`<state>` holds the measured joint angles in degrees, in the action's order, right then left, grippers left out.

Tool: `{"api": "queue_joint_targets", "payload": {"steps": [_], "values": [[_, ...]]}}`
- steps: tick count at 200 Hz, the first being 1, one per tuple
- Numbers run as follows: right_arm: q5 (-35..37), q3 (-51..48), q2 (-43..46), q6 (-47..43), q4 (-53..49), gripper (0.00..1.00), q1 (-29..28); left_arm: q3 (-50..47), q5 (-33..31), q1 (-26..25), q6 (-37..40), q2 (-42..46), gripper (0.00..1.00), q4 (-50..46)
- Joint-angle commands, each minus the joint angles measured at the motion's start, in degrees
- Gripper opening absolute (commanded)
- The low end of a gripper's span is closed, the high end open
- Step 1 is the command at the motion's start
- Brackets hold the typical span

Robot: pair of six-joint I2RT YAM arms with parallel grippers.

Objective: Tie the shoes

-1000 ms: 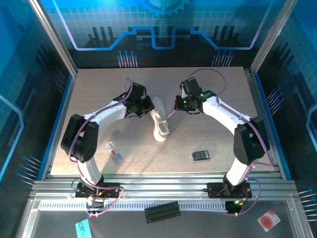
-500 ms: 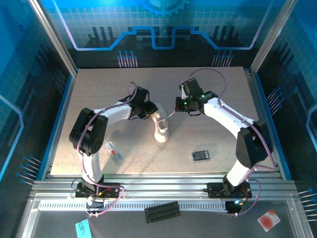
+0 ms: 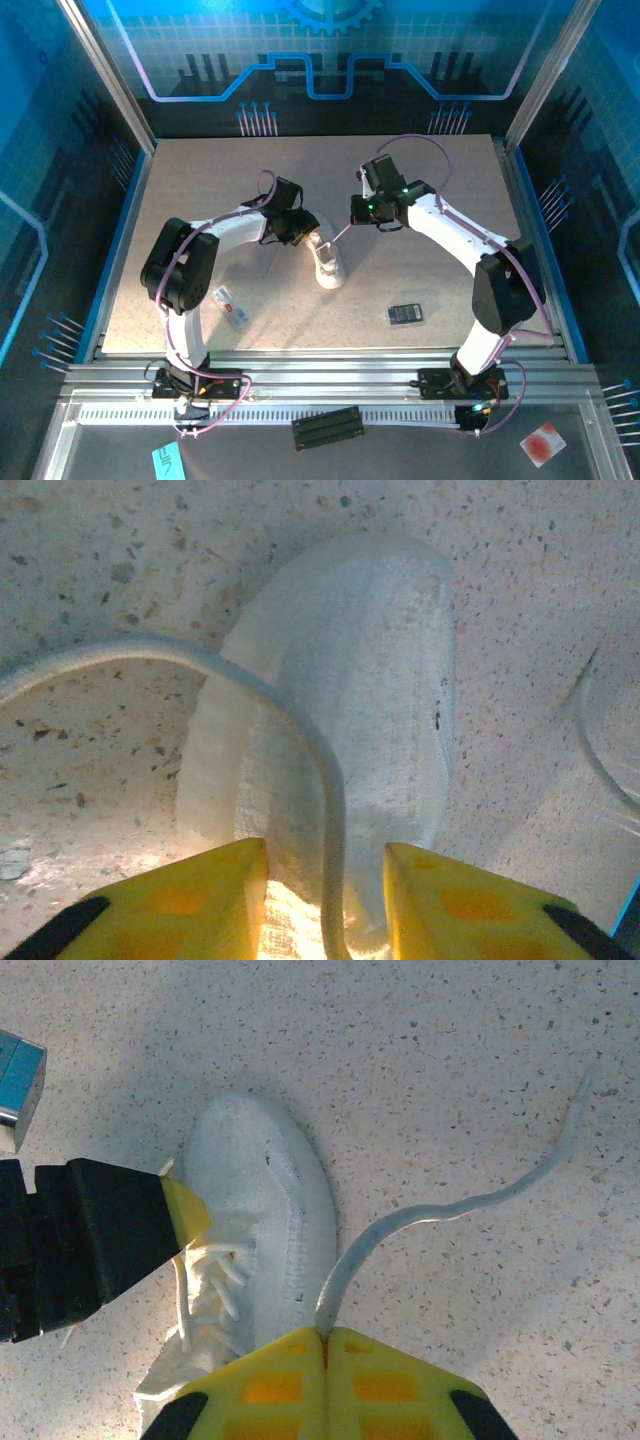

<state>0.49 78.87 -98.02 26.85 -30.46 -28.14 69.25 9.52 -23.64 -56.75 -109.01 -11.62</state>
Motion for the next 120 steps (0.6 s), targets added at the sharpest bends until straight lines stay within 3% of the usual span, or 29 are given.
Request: {"api": "queue_joint_targets", "payload": {"steps": [1, 51, 92, 120], "values": [[0.47, 1.99, -1.02, -1.08, -1.1, 0.0, -0.62, -0.04, -0.03, -0.17, -0.9, 2.52, 0.34, -2.05], [0.73, 1.99, -1.06, -1.35, -1.18, 0.0, -0.9, -0.27, -1.4, -0.05, -1.28, 5.53, 0.42, -4.57], [1.0, 1.72, -0.89, -1.53, -1.1, 0.0, -1.3, -0.26, -0.83, -0.09, -1.51, 5.84, 0.33, -5.16], [0.98, 1.72, -0.86, -1.5, -1.1, 0.0, -1.39, -0.91, -0.04, -0.18, -2.32, 5.07, 0.32, -4.12]]}}
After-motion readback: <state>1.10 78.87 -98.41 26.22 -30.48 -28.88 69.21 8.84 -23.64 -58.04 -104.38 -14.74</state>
